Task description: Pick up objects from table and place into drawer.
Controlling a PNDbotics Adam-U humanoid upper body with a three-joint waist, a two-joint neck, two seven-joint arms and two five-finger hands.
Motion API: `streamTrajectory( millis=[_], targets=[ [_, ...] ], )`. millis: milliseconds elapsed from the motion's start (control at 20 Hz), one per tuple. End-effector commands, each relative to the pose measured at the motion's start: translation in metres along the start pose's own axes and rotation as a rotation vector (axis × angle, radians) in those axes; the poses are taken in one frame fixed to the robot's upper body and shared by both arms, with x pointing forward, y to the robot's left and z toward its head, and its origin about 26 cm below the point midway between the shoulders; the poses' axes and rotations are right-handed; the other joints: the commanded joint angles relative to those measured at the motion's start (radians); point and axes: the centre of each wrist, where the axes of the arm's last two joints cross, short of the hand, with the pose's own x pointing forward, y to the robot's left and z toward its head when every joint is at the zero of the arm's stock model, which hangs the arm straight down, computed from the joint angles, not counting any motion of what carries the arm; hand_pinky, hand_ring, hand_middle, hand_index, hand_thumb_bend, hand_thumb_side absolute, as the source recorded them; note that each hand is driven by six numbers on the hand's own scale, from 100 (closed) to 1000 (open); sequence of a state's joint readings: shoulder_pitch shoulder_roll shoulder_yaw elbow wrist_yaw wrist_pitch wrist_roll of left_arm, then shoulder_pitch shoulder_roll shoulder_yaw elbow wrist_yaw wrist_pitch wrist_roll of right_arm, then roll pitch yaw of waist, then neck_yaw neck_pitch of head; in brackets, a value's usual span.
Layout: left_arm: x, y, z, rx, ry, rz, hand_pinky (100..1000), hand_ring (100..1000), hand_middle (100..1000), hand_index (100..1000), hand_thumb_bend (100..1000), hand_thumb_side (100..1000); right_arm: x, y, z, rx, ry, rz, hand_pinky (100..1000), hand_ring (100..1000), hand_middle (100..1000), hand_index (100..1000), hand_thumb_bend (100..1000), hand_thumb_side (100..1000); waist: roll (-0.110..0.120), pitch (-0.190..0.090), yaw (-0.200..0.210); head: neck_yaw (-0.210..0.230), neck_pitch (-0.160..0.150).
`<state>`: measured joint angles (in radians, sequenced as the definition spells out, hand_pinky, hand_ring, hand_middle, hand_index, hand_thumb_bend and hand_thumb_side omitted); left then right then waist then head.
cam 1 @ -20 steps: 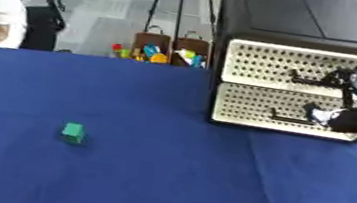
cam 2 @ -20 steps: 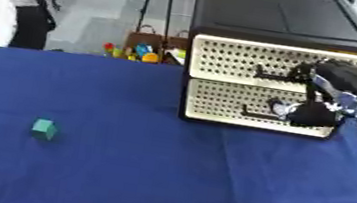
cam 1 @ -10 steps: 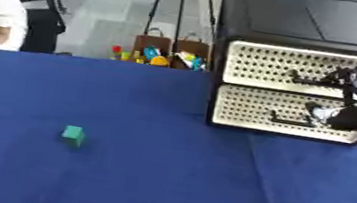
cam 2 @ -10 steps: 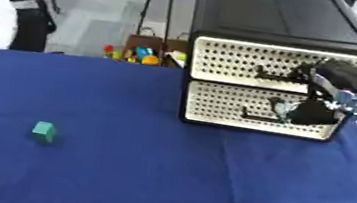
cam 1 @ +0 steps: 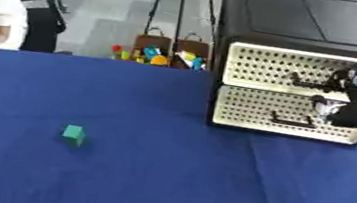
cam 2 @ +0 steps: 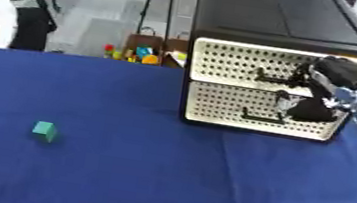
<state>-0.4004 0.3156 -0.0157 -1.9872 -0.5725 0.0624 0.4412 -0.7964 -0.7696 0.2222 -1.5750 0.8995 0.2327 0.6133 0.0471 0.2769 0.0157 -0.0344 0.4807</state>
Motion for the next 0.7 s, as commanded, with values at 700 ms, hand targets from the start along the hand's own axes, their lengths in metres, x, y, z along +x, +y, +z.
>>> streamTrajectory(
  millis=[700],
  targets=[
    [0.0038,0.002,-0.0031,0.006,-0.018,0.013,793,959,858,913,353,1000,0.0047,-0.0033,-0.002,-0.046,0.009,0.039,100,228,352,681,114,433,-0.005,-0.014,0.007,-0.004,-0.019]
  ],
)
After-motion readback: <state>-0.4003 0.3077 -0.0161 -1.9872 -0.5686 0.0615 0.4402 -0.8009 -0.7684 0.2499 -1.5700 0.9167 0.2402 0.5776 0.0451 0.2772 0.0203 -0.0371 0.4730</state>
